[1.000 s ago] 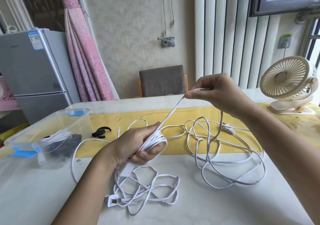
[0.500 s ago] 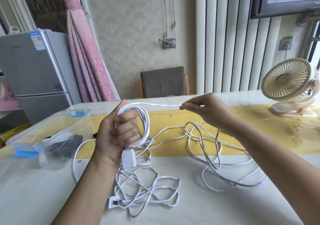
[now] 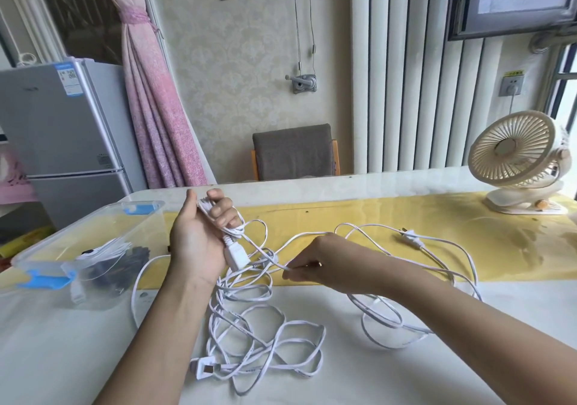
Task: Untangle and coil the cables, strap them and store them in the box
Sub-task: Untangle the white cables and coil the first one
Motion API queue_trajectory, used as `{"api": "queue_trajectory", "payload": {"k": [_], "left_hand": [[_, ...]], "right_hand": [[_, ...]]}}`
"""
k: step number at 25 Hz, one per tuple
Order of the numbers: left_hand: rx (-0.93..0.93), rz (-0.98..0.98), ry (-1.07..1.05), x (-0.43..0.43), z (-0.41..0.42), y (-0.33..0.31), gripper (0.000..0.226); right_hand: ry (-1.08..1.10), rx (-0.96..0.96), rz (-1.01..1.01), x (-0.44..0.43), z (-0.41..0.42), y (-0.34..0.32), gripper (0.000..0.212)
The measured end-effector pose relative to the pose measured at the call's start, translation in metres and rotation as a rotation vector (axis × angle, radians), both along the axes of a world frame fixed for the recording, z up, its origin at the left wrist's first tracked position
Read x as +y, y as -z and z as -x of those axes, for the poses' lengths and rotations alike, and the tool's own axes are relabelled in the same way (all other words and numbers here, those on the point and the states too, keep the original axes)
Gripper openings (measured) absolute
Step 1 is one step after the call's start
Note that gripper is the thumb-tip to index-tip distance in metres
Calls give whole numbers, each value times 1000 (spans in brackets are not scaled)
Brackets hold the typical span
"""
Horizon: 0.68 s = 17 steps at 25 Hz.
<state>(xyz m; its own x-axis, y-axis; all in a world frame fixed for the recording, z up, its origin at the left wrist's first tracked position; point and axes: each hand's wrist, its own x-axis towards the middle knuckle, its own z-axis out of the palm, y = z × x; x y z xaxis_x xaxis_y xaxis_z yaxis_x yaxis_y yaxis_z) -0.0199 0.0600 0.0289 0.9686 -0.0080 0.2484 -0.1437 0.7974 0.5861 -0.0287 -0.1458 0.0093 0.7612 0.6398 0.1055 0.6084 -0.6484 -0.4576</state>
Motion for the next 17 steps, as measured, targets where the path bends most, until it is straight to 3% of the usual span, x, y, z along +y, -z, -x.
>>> {"api": "queue_trajectory", "payload": {"k": [6,11,13,17], "left_hand": [[39,-432,-335,-20,3,1,44],[-261,-1175,-665,-22,-4,23,44],[-317,-1389,-617,-19,-4,28,44],[-281,-1558,-422,-25,4,27,49]], "right_hand": [[-65,58,14,3,10,-10,26],[-168,208,9,-4,13,-26,21],[-189,237,7,-11,14,-37,18],[-102,168,-48,-29,12,-58,10]]}}
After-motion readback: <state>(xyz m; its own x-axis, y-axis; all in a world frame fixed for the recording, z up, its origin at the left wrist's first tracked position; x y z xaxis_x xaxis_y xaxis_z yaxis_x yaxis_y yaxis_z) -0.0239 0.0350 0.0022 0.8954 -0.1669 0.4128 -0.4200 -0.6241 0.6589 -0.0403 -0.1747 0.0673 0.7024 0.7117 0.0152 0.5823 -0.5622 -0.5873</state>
